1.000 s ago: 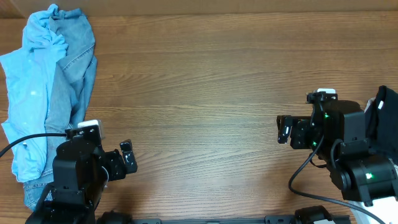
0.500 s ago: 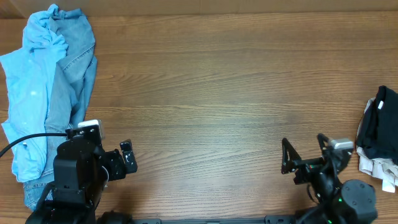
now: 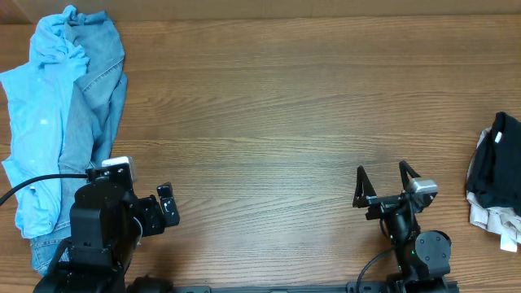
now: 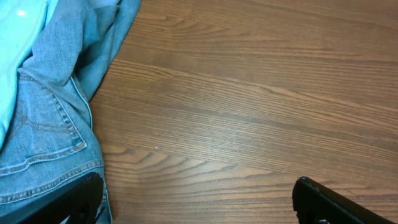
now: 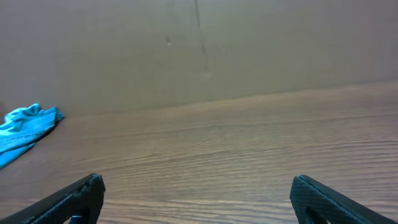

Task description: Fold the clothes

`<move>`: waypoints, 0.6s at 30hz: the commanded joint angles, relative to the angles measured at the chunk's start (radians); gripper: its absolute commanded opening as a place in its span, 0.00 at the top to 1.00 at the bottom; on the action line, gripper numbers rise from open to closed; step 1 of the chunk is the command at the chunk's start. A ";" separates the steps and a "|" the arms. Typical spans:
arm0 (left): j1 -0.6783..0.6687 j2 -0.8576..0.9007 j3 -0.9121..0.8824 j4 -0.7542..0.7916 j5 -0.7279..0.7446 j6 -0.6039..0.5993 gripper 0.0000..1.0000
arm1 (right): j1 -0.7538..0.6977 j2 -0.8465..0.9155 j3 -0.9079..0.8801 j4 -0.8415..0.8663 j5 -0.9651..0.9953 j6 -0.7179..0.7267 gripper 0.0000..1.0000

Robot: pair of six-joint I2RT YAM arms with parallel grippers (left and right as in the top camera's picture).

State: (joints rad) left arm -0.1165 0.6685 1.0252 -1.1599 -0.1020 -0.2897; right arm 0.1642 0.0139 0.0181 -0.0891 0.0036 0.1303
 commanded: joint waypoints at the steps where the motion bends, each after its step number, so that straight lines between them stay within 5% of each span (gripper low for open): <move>1: -0.002 -0.001 -0.002 0.000 -0.009 -0.010 0.00 | -0.002 -0.011 -0.010 0.006 -0.020 0.001 0.00; 18: 0.029 -0.049 -0.016 -0.018 -0.027 0.048 0.00 | -0.002 -0.011 -0.010 0.006 -0.020 0.001 0.00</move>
State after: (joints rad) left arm -0.1165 0.6662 1.0252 -1.1606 -0.1024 -0.2893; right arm 0.1642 0.0139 0.0181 -0.0895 -0.0116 0.1307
